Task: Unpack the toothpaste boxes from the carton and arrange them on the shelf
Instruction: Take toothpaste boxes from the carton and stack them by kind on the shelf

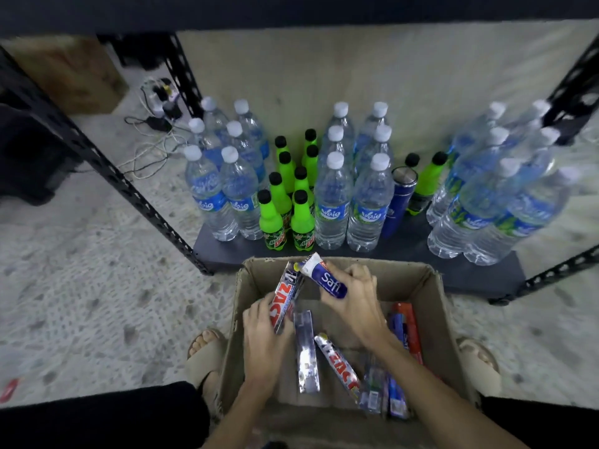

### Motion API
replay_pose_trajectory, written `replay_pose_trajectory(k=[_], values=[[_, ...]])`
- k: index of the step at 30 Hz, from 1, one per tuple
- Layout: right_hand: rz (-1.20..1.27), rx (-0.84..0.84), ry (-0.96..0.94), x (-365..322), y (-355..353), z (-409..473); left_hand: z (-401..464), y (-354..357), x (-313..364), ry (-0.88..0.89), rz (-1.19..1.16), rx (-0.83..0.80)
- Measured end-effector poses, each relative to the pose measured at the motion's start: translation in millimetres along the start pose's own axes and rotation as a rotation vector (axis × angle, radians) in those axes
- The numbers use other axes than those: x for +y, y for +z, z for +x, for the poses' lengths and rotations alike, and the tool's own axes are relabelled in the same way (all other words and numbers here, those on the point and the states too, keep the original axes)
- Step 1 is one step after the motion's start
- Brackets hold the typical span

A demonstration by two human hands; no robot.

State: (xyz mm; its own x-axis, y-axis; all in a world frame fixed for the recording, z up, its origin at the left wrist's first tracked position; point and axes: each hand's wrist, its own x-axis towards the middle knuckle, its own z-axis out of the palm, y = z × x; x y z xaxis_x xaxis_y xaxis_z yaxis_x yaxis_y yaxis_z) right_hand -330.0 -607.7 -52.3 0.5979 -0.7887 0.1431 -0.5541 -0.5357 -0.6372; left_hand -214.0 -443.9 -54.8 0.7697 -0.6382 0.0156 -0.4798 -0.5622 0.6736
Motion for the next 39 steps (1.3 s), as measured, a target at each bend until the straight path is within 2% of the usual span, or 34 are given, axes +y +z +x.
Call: replay_pose_trajectory(k=[8, 15, 25, 31, 35, 39], values=[[0.033, 0.128, -0.049, -43.8, -94.7, 7.7, 13.6, -61.2, 73.1, 0.224, -0.141, 0.139], [0.089, 0.259, -0.132, -100.6, -196.4, 8.7, 9.9, -128.7, 133.9, 0.309, -0.283, 0.193], [-0.054, 0.352, -0.288, -188.6, -388.7, 32.2, 58.1, -256.8, 258.1, 0.65, -0.389, 0.011], [-0.195, 0.292, -0.319, -204.5, -470.5, 62.1, 103.6, -302.2, 326.7, 0.798, -0.325, -0.076], [-0.272, 0.276, -0.277, -197.2, -496.2, 91.1, 136.7, -311.7, 367.0, 0.813, -0.293, -0.187], [-0.33, 0.218, -0.242, -188.1, -507.7, 121.8, 180.3, -306.4, 393.4, 0.719, -0.194, -0.29]])
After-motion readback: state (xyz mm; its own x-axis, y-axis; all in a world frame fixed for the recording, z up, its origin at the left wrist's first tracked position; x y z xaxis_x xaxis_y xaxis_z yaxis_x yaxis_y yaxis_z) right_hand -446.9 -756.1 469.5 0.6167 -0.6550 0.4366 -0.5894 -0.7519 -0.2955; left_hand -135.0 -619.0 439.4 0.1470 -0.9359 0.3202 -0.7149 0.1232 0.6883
